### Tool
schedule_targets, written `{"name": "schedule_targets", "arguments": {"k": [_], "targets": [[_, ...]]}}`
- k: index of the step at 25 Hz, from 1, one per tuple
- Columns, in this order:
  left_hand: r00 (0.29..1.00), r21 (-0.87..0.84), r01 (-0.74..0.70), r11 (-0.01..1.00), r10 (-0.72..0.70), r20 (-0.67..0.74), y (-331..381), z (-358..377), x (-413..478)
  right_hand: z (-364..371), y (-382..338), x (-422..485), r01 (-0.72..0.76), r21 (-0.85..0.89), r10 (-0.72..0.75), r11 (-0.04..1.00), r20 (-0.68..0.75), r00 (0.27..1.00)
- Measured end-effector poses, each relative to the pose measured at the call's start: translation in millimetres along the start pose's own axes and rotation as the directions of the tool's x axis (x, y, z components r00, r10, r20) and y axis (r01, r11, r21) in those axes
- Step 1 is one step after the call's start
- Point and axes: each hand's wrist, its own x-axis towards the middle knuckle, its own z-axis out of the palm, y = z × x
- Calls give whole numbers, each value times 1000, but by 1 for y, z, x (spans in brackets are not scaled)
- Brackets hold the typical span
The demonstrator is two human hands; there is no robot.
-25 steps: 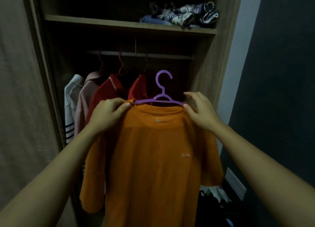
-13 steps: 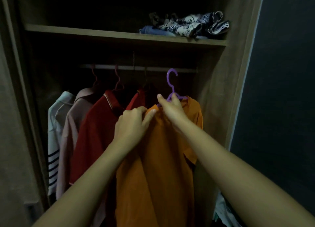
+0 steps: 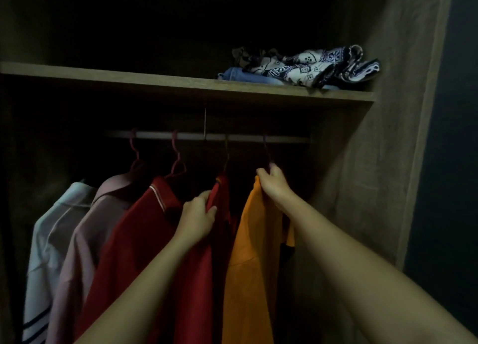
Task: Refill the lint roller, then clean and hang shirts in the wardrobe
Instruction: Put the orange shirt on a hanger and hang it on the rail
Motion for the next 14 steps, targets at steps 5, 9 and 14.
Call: {"name": "schedule_targets", "arguments": {"k": [5, 9, 14], "targets": [[993, -58, -98, 993, 101, 54, -12, 0, 7, 9, 1, 46, 21, -3, -21, 1000, -56, 998], [990, -42, -131, 991, 133, 48, -16, -3, 10, 10, 17, 59, 8, -71, -10, 997, -39, 999], [990, -12, -135, 991, 136, 45, -13, -3, 11, 6, 21, 66, 8, -154, -8, 988, 1, 1000]]}}
